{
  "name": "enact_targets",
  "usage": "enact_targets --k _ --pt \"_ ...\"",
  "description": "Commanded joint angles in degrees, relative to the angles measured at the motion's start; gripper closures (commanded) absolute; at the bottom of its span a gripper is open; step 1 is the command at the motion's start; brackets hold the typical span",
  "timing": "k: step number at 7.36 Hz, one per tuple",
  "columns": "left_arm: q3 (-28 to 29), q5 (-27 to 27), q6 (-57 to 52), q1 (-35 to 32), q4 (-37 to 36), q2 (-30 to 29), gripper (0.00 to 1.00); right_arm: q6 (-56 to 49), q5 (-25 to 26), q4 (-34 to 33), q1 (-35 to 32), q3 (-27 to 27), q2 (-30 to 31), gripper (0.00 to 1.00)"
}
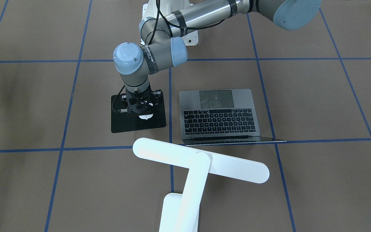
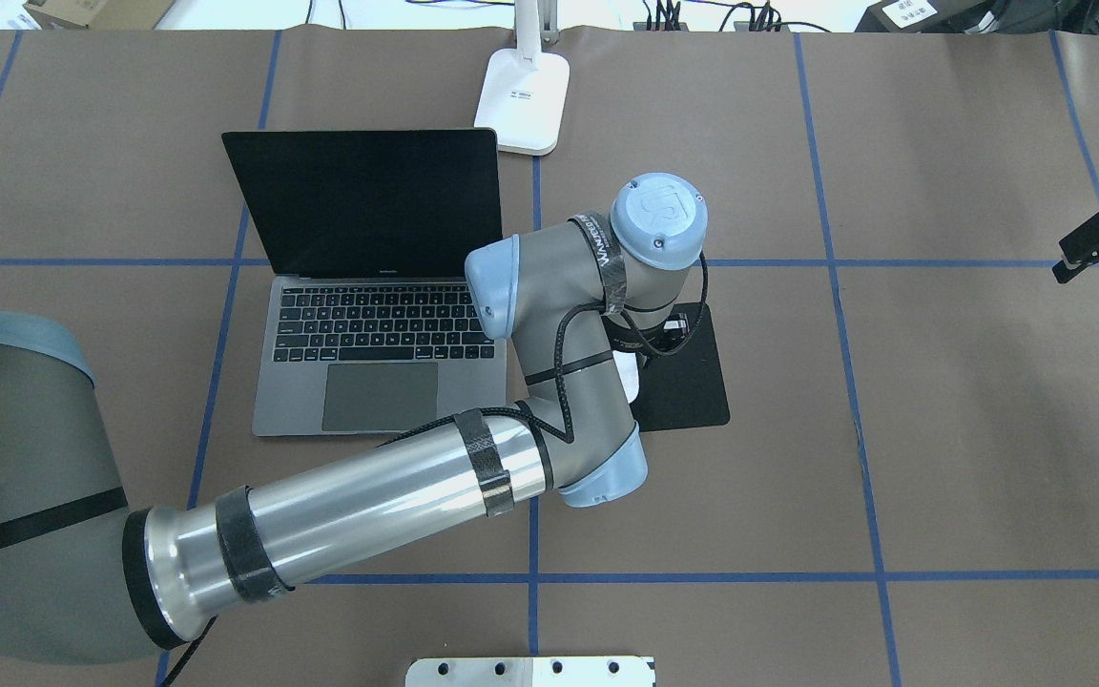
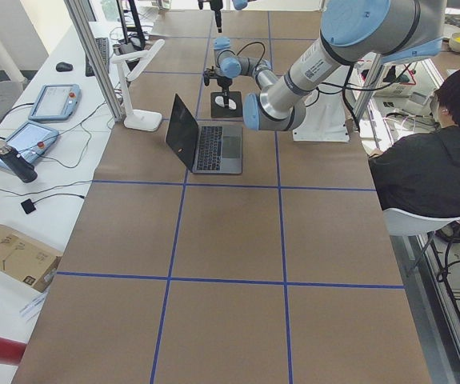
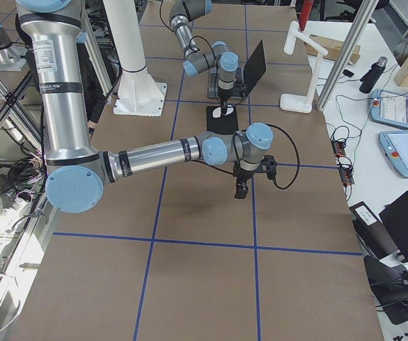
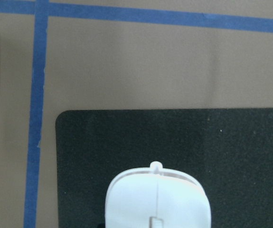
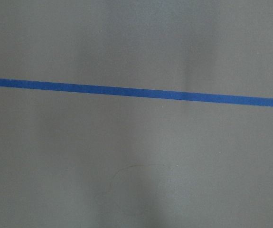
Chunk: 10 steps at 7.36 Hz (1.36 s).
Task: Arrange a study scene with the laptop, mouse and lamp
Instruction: 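Lower the white mouse with the left gripper onto the mouse pad, then release the mouse and withdraw the left gripper past the laptop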
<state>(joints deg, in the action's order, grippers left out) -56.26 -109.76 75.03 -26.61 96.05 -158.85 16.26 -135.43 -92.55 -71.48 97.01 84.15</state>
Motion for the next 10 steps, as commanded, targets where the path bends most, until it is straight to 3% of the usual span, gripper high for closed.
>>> enact_targets --k 1,3,4,5,8,10 --pt "0.3 1.0 1.9 0.5 0.3 -0.3 0.01 0.0 0.0 0.0 -0.1 -0.1 0.0 0.01" --pt "-1.7 1.0 2.5 0.2 -0.6 -0.9 0.01 0.0 0.2 0.0 -0.4 -0.1 -0.1 0.01" --pt "-5.8 1.0 2.5 -0.5 -1.6 0.9 0.01 0.1 0.2 0.0 -1.4 -0.1 -0.1 0.01" --pt "-14.1 0.9 1.8 -2.0 -5.6 5.3 0.01 0.1 0.2 -0.1 -2.4 -0.3 0.0 0.01" --pt "-49.5 0.8 -3.5 -6.0 -14.0 30.8 0.01 0.4 -1.7 0.1 -5.8 -0.4 0.0 0.01" --pt "-61.3 0.6 -12.6 -10.2 -13.8 47.9 0.01 -0.1 -0.9 0.2 -6.9 -0.7 1.0 0.01"
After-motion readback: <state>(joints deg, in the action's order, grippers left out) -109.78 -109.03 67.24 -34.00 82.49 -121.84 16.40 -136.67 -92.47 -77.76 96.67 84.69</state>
